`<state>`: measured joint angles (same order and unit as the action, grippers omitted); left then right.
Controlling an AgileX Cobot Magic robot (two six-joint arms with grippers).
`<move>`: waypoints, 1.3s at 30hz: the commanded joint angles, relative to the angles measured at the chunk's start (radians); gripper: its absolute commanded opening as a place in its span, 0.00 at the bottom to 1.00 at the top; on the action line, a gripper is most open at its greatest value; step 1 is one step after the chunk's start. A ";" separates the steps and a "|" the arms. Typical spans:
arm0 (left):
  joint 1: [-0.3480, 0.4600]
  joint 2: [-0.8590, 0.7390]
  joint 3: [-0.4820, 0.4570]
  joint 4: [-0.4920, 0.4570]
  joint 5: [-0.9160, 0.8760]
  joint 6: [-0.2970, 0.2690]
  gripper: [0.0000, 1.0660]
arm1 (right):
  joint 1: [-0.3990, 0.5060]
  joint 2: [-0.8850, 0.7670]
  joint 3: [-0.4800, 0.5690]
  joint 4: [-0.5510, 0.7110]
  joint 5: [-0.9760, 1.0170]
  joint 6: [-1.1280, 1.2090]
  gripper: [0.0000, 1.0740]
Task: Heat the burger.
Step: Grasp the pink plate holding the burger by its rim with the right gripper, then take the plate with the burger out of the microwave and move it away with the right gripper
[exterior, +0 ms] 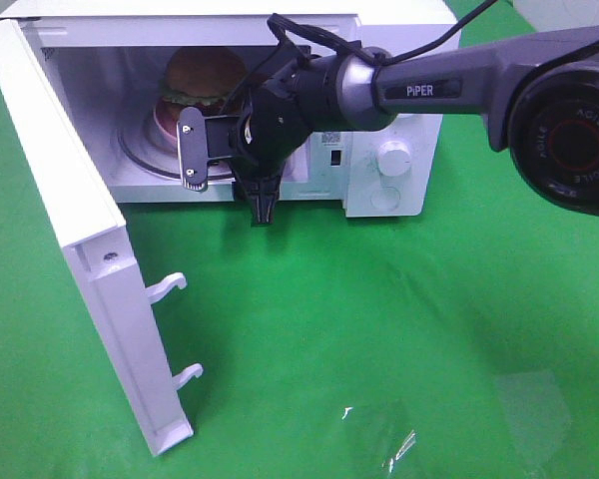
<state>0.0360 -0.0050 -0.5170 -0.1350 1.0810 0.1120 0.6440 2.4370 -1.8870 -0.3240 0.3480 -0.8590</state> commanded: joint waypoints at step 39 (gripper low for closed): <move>0.002 -0.018 0.001 -0.001 -0.012 -0.003 0.94 | 0.010 -0.249 0.270 0.092 -0.038 -0.245 0.00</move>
<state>0.0360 -0.0050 -0.5170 -0.1350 1.0810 0.1120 0.6650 2.2350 -1.6490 -0.2100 0.3750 -1.1020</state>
